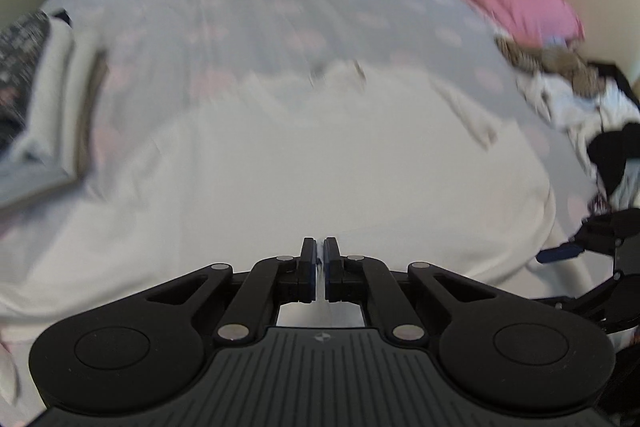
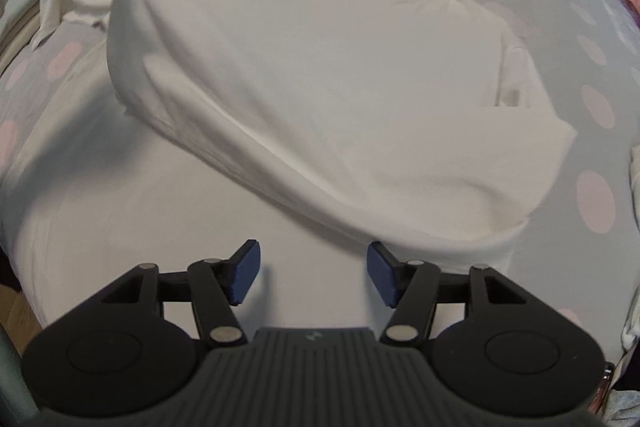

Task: Fold clothes

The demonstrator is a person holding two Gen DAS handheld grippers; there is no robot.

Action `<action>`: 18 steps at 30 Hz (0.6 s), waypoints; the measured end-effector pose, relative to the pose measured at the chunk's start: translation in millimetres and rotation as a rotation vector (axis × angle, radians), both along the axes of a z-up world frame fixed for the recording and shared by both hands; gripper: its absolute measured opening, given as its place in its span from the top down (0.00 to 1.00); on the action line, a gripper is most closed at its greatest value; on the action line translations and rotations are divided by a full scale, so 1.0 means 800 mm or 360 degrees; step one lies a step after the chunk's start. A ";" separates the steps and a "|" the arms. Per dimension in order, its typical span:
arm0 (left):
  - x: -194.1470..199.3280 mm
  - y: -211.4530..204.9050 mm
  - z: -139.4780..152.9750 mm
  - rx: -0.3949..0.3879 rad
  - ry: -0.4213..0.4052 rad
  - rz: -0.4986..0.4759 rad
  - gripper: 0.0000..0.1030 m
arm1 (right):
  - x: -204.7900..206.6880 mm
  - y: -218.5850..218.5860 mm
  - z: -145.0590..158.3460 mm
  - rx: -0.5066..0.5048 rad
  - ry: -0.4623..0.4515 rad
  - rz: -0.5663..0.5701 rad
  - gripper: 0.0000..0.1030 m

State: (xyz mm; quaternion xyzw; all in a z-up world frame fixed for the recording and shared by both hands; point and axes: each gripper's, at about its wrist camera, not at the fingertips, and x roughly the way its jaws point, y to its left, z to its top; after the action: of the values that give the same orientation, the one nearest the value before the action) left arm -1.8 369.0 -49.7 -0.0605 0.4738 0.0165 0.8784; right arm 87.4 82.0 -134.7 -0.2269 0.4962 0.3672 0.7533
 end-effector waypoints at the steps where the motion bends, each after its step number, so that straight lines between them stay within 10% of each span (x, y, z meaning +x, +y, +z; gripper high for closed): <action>1: 0.004 0.006 0.005 0.0004 -0.0012 0.0025 0.98 | 0.007 -0.004 0.004 0.0008 -0.0009 -0.0028 0.37; 18: 0.029 0.103 -0.034 0.0018 0.0139 0.0324 0.98 | 0.242 -0.089 0.019 0.0330 0.0057 -0.0925 0.53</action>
State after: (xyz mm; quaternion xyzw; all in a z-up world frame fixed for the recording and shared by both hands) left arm 21.1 451.7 -76.7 -0.1028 0.5028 0.1110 0.8510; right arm 281.1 10.8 -119.8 0.0091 0.5135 0.1890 0.8370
